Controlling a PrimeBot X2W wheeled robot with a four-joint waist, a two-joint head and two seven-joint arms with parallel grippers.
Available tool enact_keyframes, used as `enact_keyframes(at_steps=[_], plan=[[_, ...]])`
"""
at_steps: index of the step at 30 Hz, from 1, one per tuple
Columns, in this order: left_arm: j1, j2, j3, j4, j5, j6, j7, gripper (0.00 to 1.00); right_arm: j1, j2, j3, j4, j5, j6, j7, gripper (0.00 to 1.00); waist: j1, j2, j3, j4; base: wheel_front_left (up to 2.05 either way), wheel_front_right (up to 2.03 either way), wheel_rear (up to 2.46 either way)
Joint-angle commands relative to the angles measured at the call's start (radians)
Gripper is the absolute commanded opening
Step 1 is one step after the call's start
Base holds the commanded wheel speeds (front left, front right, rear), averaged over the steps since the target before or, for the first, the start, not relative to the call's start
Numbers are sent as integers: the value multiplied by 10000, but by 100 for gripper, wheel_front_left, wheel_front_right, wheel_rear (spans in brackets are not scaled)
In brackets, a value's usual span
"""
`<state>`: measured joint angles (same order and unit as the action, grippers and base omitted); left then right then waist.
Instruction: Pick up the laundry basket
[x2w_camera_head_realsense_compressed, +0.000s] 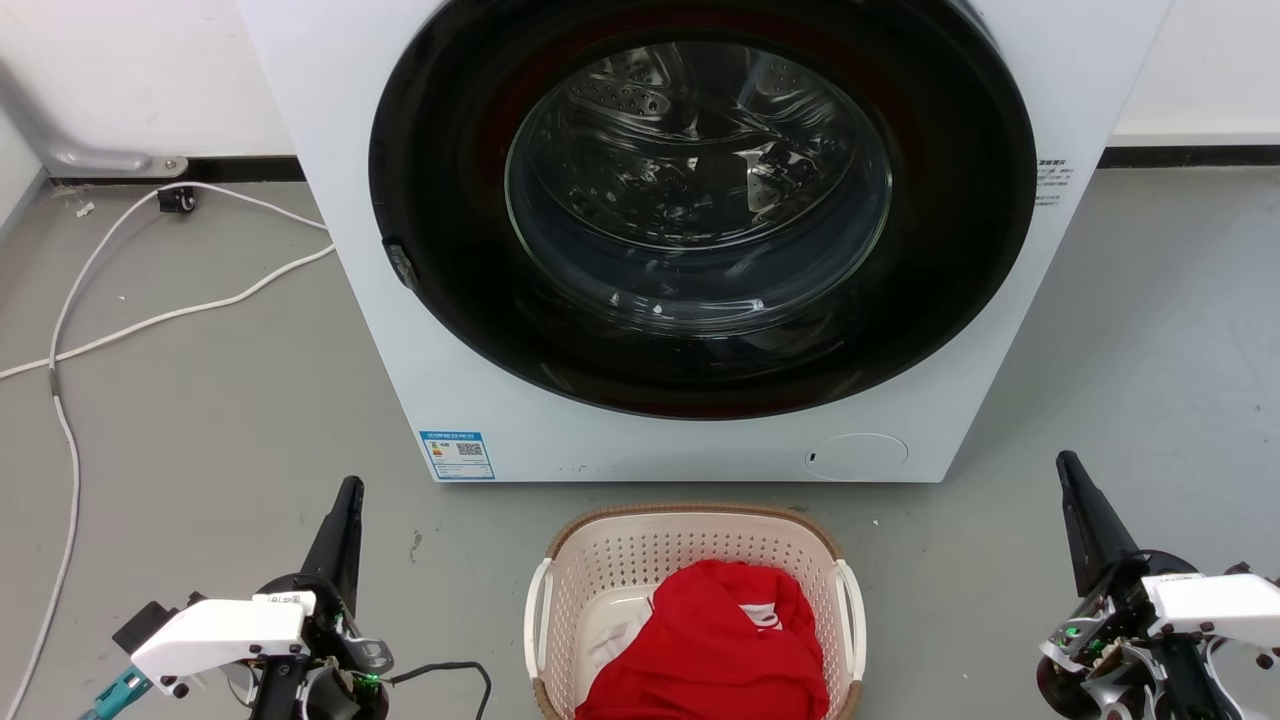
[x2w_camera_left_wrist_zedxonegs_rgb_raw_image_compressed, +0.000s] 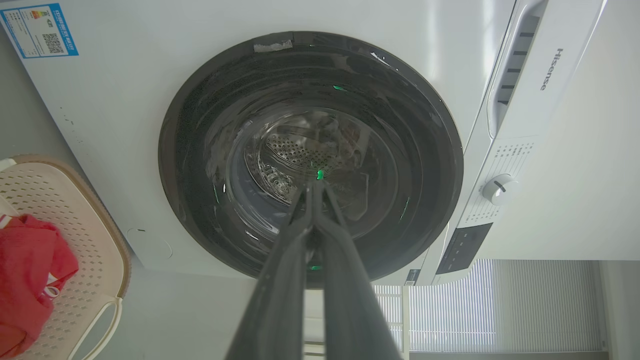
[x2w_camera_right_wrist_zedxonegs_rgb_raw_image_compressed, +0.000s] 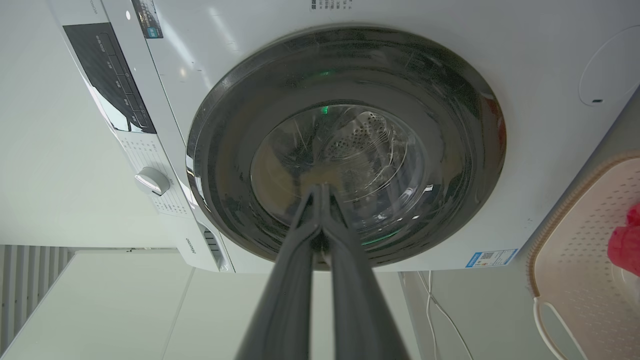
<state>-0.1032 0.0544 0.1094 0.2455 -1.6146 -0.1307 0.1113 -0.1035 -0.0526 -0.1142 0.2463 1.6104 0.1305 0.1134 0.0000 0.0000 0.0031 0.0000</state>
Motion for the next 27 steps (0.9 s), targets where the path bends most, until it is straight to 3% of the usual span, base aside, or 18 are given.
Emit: enact_keyframes(at_steps=[1, 7, 8, 19, 27], plan=[[-102, -4, 38, 12, 34, 0, 11, 0, -108, 29, -11, 10, -26, 4, 13, 0, 0, 0, 0, 0, 0, 0, 0], [-102, -6, 42, 12, 38, 0, 15, 0, -108, 30, -12, 10, -27, 4, 14, 0, 0, 0, 0, 0, 0, 0, 0], [16, -8, -5, 28, 0, 0, -1, 100, 16, 2, 4, 22, -1, 2, -2, 100, 0, 0, 0, 0, 0, 0, 0], [-17, -26, -475, -152, 288, 0, -499, 100, 164, -38, 320, -104, -495, 0, -497, 100, 0, 0, 16, -3, 0, 0, 0], [-89, -26, -730, -514, 1684, 0, -866, 100, 131, -59, 432, -445, -1614, 1, -872, 100, 0, 0, 61, 4, 0, 0, 0]])
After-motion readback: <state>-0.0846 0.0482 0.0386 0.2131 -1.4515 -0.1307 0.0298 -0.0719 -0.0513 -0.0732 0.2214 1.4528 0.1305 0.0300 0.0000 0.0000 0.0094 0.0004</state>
